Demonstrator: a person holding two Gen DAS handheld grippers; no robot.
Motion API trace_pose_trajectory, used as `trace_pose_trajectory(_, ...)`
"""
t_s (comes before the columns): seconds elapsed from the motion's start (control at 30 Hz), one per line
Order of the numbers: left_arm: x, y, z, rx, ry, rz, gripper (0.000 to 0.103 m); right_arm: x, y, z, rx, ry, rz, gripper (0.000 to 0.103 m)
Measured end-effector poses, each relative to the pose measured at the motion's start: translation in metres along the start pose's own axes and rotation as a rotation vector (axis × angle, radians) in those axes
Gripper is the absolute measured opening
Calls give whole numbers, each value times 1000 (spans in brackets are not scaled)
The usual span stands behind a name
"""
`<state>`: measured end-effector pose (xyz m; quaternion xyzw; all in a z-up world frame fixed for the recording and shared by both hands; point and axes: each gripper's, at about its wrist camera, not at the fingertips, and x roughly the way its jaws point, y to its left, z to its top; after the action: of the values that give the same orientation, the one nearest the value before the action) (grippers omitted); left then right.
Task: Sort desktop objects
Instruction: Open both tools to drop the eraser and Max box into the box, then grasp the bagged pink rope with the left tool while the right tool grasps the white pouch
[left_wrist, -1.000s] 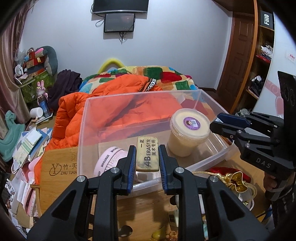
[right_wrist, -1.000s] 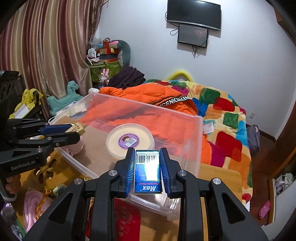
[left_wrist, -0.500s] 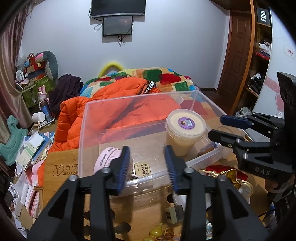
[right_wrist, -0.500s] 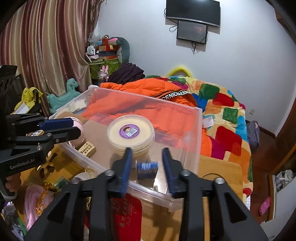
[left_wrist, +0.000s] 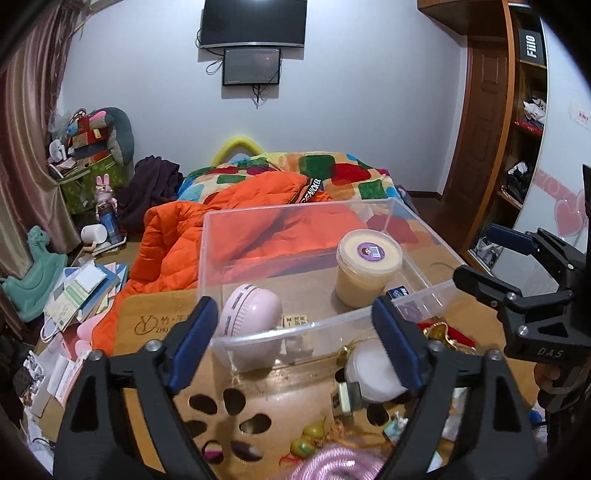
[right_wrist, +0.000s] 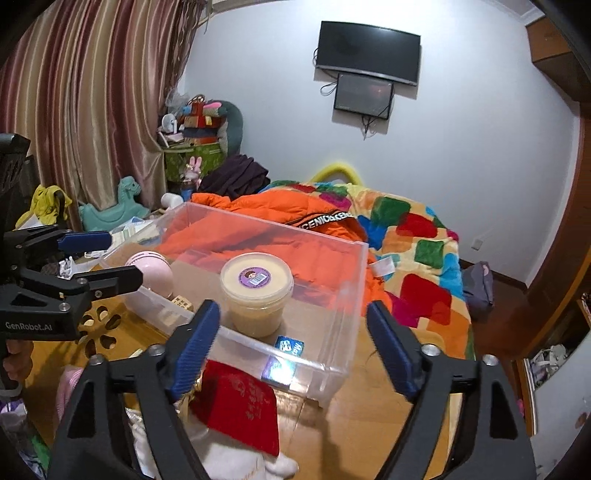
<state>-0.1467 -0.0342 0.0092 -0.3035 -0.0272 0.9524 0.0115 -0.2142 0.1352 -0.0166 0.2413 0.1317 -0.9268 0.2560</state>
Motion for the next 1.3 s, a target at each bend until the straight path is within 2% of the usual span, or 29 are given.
trace_pose_trajectory(0.13,-11,3,-7,-7,-3,2,92,-13,-1,-6,29,-4,5,83)
trace_pose_trajectory(0.27,-18,4,-20,-13,10,5,93,-22,-3,-15,61,-1,10,88)
trace_pose_trajectory(0.47,-24,1,-51,-35,58,17,93,-32,-1,-36,83,0,-3,90)
trace_pose_trajectory(0.77,-23,-12,-90,-120,135,3,93,-39,-5,-70,158,30,45,90)
trace_pose_trajectory(0.93,-24,-23,-106,-136,140,37,93,-41,5,-83,134,37,81,90)
trace_pose_trajectory(1.03,-25,-25,-114,-166,154,26,93,-39,16,-86,101,40,97,92)
trace_pose_trajectory(1.1,-27,-27,-119,-174,151,46,94,-37,22,-89,86,43,97,98)
trace_pose_trajectory(1.2,-26,-27,-126,-189,149,56,95,-32,30,-92,61,58,99,98)
trace_pose_trajectory(1.3,-28,-25,-132,-219,145,60,97,-23,33,-96,52,89,65,98)
